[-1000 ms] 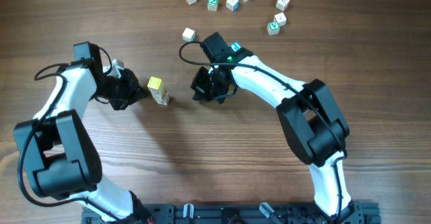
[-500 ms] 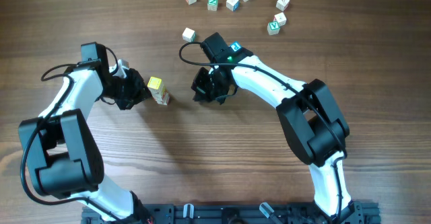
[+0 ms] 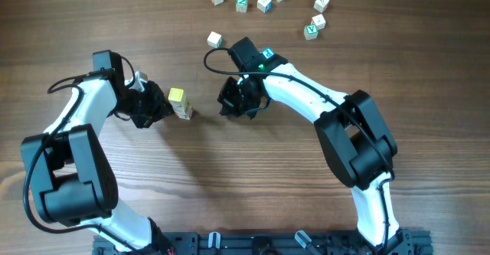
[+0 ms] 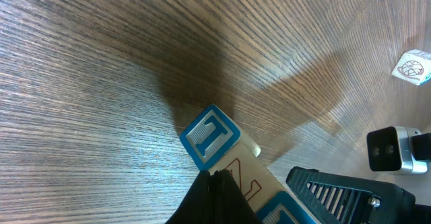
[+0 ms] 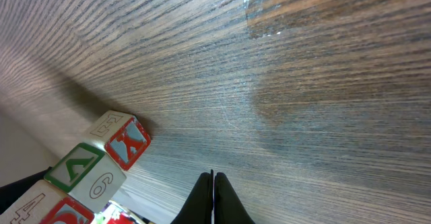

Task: Form a tower

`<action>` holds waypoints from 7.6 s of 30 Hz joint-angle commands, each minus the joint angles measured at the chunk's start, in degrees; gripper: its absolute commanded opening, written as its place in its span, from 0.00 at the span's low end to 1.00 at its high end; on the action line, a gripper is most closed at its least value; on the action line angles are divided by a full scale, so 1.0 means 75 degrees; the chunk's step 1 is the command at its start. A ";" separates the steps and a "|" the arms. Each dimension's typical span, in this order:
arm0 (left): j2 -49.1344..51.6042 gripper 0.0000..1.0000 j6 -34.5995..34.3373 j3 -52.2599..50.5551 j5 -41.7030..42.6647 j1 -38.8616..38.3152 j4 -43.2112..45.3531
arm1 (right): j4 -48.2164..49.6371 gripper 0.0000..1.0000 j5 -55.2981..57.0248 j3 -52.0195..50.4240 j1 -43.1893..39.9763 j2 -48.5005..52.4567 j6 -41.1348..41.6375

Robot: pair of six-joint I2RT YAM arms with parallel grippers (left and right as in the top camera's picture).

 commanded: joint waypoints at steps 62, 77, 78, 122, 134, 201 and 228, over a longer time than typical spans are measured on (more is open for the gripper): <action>0.0070 0.04 0.0041 -0.0050 -0.0877 -0.0015 0.0198 | 0.0012 0.04 0.0828 -0.0058 0.0023 -0.0047 -0.1105; 0.0070 0.04 0.0044 -0.0050 -0.1346 -0.0009 0.0262 | 0.0478 0.04 0.1617 -0.0064 0.1014 0.0055 0.0026; 0.0070 0.04 0.0044 -0.0050 -0.1346 -0.0009 0.0265 | 0.0481 0.04 0.1530 -0.0064 0.1003 0.0096 0.0385; 0.0070 0.04 0.0038 -0.0050 -0.0592 -0.0009 0.0064 | 0.2591 0.04 -0.0761 -0.0064 0.0819 0.0819 0.3040; 0.0070 0.04 0.0041 -0.0050 -0.0309 -0.0015 -0.0055 | 0.2433 0.04 -0.0758 -0.0064 0.0819 0.0819 0.3034; 0.0070 0.04 0.0038 -0.0050 -0.0052 -0.0009 0.0752 | 0.2518 0.04 -0.0644 -0.0055 0.0819 0.0574 0.2087; 0.0070 0.04 0.0032 -0.0050 -0.0047 -0.0017 0.0927 | 0.2629 0.04 -0.1163 -0.0055 0.0819 0.0571 0.2311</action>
